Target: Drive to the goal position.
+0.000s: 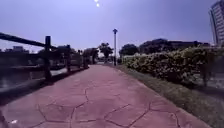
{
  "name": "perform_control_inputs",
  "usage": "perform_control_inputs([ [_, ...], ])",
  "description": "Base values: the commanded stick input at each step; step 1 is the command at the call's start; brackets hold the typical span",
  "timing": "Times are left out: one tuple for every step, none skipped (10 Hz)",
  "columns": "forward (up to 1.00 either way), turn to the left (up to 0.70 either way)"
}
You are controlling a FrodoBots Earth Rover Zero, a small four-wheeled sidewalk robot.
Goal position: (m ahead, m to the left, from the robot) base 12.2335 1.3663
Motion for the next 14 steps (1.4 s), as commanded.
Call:
perform_control_inputs([
  [1.00, 0.41],
  [1.00, 0.01],
  [1.00, 0.01],
  [1.00, 0.01],
  [1.00, 0.01],
  [1.00, 0.01],
  [1.00, 0.01],
  [1.00, 0.01],
  [1.00, 0.01],
  [1.00, 0.01],
  [1.00, 0.01],
  [1.00, 0.01],
  [1.00, 0.01],
  [1.00, 0.01],
])
